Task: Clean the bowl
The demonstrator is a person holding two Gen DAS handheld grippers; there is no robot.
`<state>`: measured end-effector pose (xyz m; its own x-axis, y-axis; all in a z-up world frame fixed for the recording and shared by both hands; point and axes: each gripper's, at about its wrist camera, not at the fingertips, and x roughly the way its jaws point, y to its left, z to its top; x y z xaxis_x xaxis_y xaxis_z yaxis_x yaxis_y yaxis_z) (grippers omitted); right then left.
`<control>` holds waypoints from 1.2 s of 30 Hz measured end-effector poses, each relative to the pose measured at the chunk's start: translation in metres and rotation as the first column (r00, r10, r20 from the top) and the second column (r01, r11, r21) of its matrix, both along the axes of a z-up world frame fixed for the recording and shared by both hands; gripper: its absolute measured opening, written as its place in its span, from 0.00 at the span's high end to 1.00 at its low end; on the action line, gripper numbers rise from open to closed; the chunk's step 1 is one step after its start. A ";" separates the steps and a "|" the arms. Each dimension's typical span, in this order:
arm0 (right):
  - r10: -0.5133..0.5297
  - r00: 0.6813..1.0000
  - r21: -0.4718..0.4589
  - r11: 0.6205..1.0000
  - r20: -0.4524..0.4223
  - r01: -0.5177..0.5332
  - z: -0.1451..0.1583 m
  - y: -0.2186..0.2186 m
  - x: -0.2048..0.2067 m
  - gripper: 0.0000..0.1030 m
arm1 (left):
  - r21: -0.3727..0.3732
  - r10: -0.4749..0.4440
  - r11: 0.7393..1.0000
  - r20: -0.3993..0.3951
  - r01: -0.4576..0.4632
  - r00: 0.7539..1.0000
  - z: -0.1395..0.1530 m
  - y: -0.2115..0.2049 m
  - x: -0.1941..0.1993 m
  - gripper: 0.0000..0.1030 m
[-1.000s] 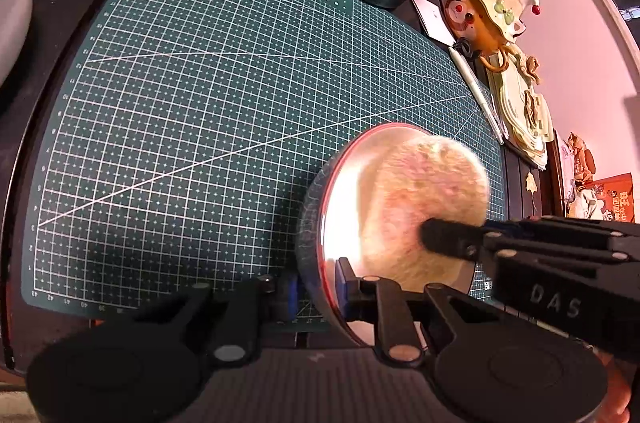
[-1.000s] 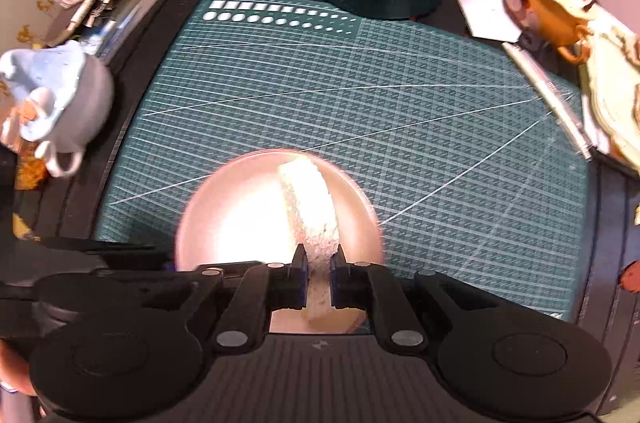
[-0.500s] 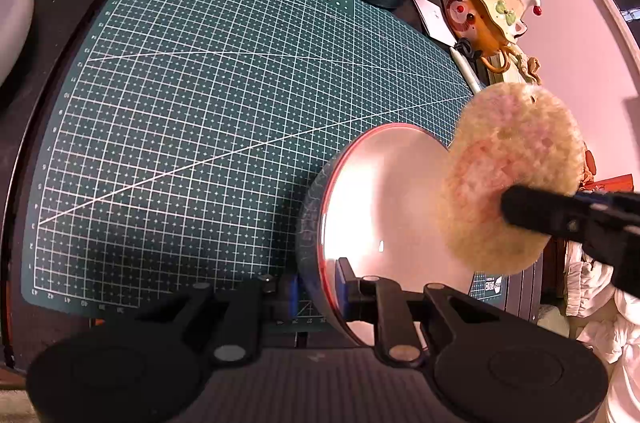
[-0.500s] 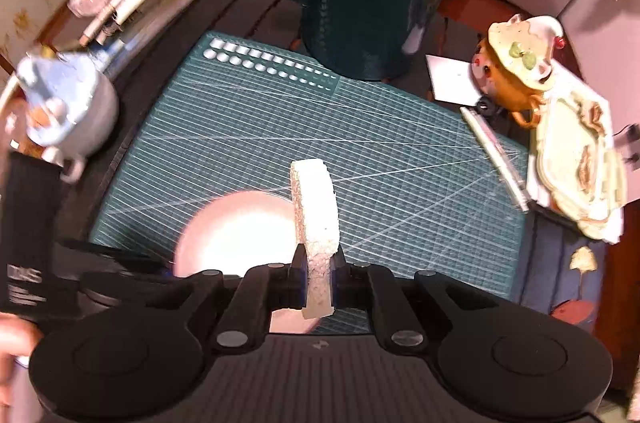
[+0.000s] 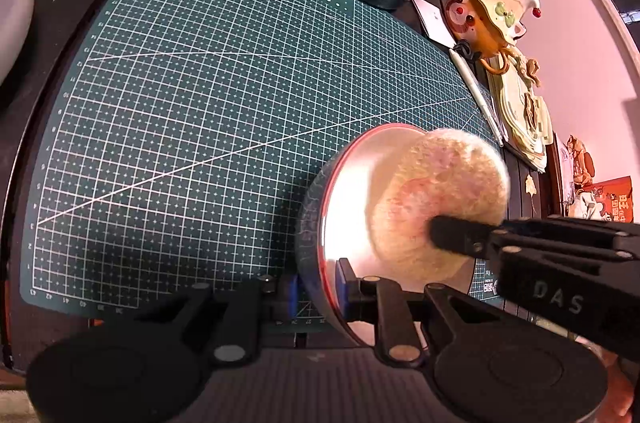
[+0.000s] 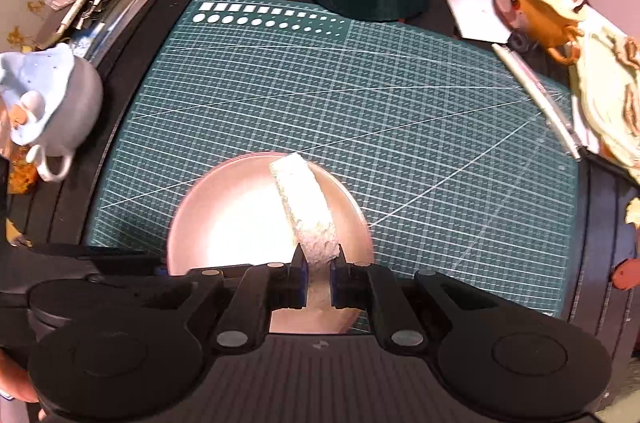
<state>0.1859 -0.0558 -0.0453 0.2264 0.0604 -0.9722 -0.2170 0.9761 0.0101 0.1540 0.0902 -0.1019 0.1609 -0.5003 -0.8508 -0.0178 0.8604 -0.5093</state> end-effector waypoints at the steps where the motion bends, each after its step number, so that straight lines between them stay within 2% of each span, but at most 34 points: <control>1: 0.014 1.000 -0.025 1.000 0.016 -0.014 0.004 0.001 -0.001 0.91 | 0.000 0.000 1.000 0.000 0.000 1.000 0.000 0.001 -0.001 0.83; 6: 0.079 0.993 -0.084 0.994 0.090 -0.071 0.029 0.004 -0.008 0.91 | 0.002 -0.003 1.000 -0.002 0.003 1.000 0.000 -0.011 0.002 0.83; 9: 0.097 0.989 -0.085 0.993 0.114 -0.088 0.039 0.001 -0.011 0.91 | 0.001 -0.001 1.000 -0.003 0.001 1.000 0.001 -0.011 0.001 0.83; 12: 0.102 0.988 -0.038 0.994 0.118 -0.098 0.048 -0.004 -0.014 0.91 | -0.001 0.004 1.000 -0.004 -0.004 1.000 -0.001 -0.008 -0.002 0.83; 15: 0.123 0.990 -0.001 0.992 0.066 -0.123 0.041 -0.003 -0.014 0.91 | -0.002 0.005 1.000 -0.004 -0.005 1.000 -0.001 -0.008 -0.005 0.83; 19: 0.148 0.989 -0.035 0.989 0.031 -0.146 0.023 0.007 -0.012 0.90 | -0.002 0.003 1.000 -0.004 -0.003 1.000 -0.002 -0.008 -0.007 0.83; 21: 0.147 0.989 -0.028 0.989 0.012 -0.147 0.016 0.010 -0.010 0.90 | -0.002 0.002 1.000 -0.005 -0.002 1.000 0.010 -0.006 -0.007 0.83; 26: 0.116 0.993 -0.001 0.993 0.037 -0.116 0.013 0.003 -0.006 0.90 | -0.001 0.001 1.000 -0.006 -0.001 1.000 0.011 -0.014 0.002 0.83; 30: 0.112 0.991 0.015 0.993 0.070 -0.113 0.016 0.000 -0.008 0.78 | -0.002 0.003 1.000 -0.007 -0.003 1.000 0.011 -0.016 0.003 0.83; 31: 0.112 0.990 0.023 0.993 0.080 -0.114 0.016 0.000 -0.009 0.78 | -0.003 0.003 1.000 -0.008 -0.003 1.000 0.011 -0.016 0.003 0.83; 33: 0.110 0.990 0.041 0.993 0.086 -0.114 0.016 -0.001 -0.010 0.78 | -0.002 0.003 1.000 -0.009 -0.003 1.000 0.011 -0.017 0.004 0.82; 35: 0.110 0.990 0.044 0.992 0.089 -0.114 0.014 -0.001 -0.011 0.88 | -0.004 0.004 1.000 -0.010 -0.004 1.000 0.011 -0.017 0.005 0.82; 36: 0.110 0.989 0.047 0.992 0.094 -0.115 0.013 0.000 -0.012 0.88 | -0.004 0.004 1.000 -0.010 -0.004 1.000 0.011 -0.017 0.005 0.82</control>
<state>0.1740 -0.0562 -0.0320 0.3030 0.1410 -0.9425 -0.3279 0.9440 0.0358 0.1589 0.0730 -0.0908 0.1543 -0.5031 -0.8503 -0.0266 0.8582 -0.5126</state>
